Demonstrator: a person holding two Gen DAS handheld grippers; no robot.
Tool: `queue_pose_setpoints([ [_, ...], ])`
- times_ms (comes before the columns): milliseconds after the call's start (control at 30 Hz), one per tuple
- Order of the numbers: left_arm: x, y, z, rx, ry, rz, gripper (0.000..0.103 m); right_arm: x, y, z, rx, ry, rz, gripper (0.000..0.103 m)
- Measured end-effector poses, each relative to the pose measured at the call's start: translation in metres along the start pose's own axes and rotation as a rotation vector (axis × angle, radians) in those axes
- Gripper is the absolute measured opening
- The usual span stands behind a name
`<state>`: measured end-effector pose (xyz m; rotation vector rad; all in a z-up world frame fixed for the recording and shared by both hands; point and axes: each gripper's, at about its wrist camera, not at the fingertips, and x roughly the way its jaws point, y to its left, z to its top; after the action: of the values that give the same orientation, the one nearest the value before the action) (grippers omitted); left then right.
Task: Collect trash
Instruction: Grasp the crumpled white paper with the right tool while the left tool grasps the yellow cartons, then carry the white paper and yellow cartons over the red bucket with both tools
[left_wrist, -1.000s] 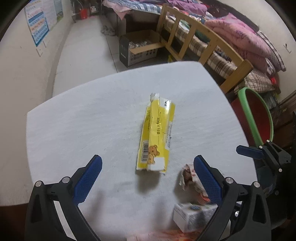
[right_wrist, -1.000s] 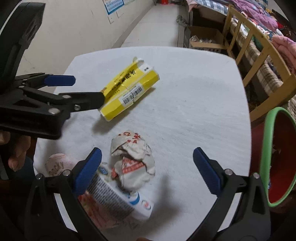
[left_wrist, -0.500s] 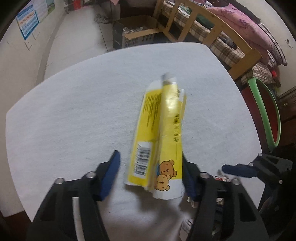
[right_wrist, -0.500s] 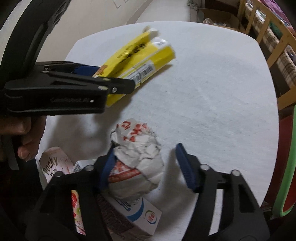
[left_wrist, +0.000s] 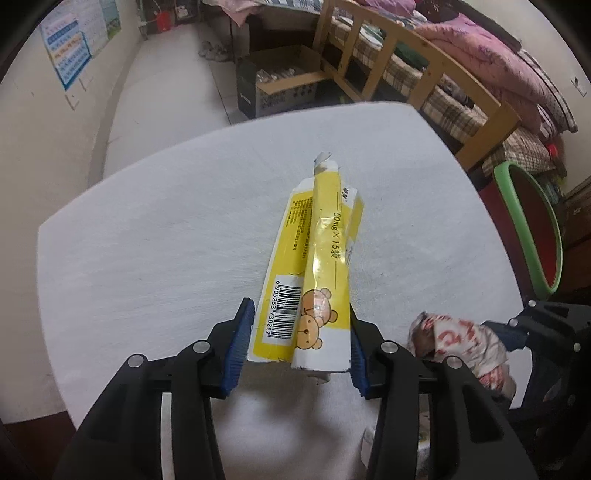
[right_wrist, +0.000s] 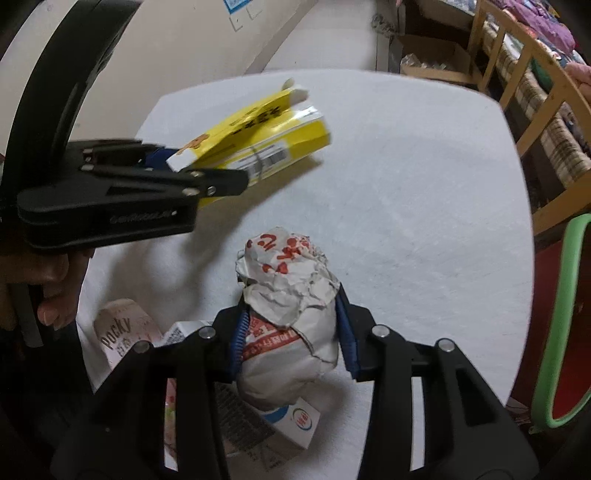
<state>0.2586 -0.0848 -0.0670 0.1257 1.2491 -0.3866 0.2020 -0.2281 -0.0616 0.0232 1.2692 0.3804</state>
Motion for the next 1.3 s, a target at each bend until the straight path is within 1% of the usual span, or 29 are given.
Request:
queue_pose_setpoints([
  [200, -0.033, -0.004, -0.011, -0.01, -0.047, 0.012, 0.043, -0.03, 0.008, -0.003, -0.011, -0.05, -0.01, 0.04],
  [333, -0.057, -0.009, -0.021, -0.017, -0.083, 0.017, 0.043, -0.049, 0.011, -0.011, -0.017, -0.084, -0.016, 0.04],
  [467, -0.083, -0.019, -0.034, -0.028, -0.124, 0.017, 0.043, -0.068, 0.016, -0.019, -0.017, -0.117, -0.025, 0.04],
  [667, -0.109, -0.033, -0.049, -0.028, -0.174, 0.032, 0.043, -0.093, 0.014, -0.032, -0.009, -0.171, -0.043, 0.04],
  [900, -0.129, -0.055, -0.059, -0.016, -0.207, 0.045, 0.043, -0.121, 0.007, -0.045, 0.013, -0.228, -0.064, 0.04],
  [1033, -0.137, -0.065, -0.06, -0.006, -0.221, 0.05, 0.043, -0.136, -0.004, -0.049, 0.038, -0.269, -0.076, 0.04],
  [1300, -0.149, -0.088, -0.06, 0.017, -0.245, 0.06, 0.043, -0.155, -0.025, -0.055, 0.082, -0.321, -0.091, 0.04],
])
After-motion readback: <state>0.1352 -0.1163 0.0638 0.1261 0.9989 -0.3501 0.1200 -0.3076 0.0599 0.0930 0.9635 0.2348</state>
